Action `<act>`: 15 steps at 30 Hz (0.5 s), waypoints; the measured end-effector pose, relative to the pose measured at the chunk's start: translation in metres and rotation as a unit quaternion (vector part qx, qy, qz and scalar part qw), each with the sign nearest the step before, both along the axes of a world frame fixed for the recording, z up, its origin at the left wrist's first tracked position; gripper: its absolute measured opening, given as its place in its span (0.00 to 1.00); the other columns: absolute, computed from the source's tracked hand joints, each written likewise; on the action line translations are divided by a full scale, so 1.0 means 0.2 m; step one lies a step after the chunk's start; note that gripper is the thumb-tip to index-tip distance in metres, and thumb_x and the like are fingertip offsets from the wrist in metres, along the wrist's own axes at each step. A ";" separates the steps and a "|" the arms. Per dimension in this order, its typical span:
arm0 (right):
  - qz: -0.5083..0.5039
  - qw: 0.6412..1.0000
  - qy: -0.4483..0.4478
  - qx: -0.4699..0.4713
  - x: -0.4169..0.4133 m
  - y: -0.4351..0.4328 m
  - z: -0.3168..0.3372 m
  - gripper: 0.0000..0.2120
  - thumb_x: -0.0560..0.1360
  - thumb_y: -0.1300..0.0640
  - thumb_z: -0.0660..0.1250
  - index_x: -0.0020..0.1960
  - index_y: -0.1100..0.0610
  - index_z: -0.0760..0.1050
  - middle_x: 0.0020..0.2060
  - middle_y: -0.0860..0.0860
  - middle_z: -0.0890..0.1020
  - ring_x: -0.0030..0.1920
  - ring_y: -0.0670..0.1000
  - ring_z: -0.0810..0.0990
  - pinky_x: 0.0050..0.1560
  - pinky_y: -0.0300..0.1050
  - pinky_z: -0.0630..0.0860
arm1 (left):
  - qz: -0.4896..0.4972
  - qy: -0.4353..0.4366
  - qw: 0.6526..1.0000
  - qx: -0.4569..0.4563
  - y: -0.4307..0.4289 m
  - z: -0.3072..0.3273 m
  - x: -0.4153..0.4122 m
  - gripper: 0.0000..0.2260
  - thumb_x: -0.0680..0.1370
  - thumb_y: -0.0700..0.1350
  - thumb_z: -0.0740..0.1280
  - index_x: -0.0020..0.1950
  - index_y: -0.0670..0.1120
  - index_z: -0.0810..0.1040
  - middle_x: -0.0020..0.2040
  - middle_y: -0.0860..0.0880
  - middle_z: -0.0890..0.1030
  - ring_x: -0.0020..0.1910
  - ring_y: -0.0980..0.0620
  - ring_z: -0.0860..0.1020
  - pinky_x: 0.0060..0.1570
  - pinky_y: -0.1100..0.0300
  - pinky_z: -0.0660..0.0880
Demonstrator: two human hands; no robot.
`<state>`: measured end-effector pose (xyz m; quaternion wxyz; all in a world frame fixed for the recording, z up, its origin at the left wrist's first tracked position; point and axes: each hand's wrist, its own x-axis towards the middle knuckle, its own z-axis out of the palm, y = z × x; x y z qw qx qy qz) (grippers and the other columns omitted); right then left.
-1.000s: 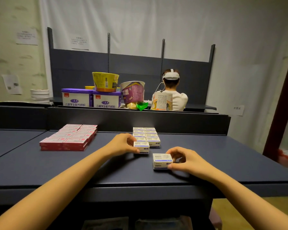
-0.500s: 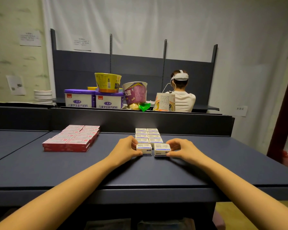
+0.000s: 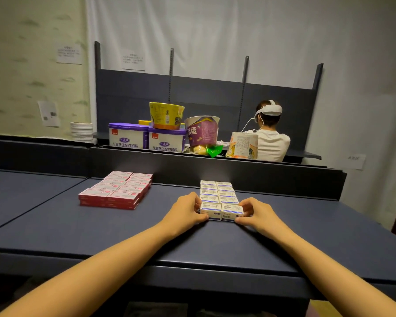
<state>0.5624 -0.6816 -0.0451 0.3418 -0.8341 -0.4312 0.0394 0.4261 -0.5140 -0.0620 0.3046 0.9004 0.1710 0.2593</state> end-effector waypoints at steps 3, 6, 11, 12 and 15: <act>0.001 1.000 0.001 0.003 0.00 0.00 0.00 0.26 0.71 0.58 0.71 0.64 0.57 0.63 0.46 0.50 0.78 0.41 0.44 0.77 0.42 0.32 0.71 | -0.009 0.011 1.000 0.000 -0.01 0.02 -0.01 0.15 0.73 0.47 0.71 0.54 0.44 0.71 0.55 0.47 0.80 0.46 0.56 0.77 0.44 0.66 0.76; -0.009 1.000 -0.018 0.012 0.01 0.00 0.00 0.30 0.68 0.56 0.74 0.65 0.57 0.64 0.50 0.52 0.76 0.45 0.47 0.77 0.47 0.37 0.71 | -0.008 0.009 1.000 0.007 0.00 0.05 -0.07 0.19 0.72 0.51 0.71 0.58 0.45 0.71 0.56 0.47 0.78 0.48 0.56 0.75 0.46 0.67 0.74; -0.006 0.988 -0.089 0.129 -0.13 0.06 0.09 0.28 0.69 0.54 0.73 0.64 0.57 0.67 0.58 0.52 0.72 0.54 0.46 0.71 0.52 0.39 0.67 | 0.012 -0.017 0.999 0.028 0.23 0.19 -0.34 0.22 0.73 0.51 0.70 0.63 0.47 0.70 0.56 0.48 0.76 0.51 0.55 0.75 0.49 0.65 0.72; 0.011 0.985 -0.101 0.139 -0.19 0.09 0.11 0.27 0.69 0.54 0.72 0.64 0.56 0.67 0.58 0.51 0.72 0.54 0.46 0.71 0.52 0.38 0.67 | 0.022 -0.019 0.999 0.039 0.31 0.21 -0.40 0.22 0.73 0.52 0.70 0.64 0.47 0.70 0.57 0.49 0.76 0.51 0.56 0.74 0.49 0.65 0.72; 0.080 0.981 -0.121 0.130 -0.39 0.26 0.15 0.28 0.70 0.52 0.72 0.66 0.54 0.65 0.58 0.51 0.72 0.55 0.45 0.72 0.52 0.34 0.69 | 0.065 0.021 0.995 0.067 0.55 0.24 -0.59 0.24 0.71 0.53 0.71 0.64 0.48 0.70 0.58 0.50 0.73 0.53 0.55 0.73 0.51 0.63 0.68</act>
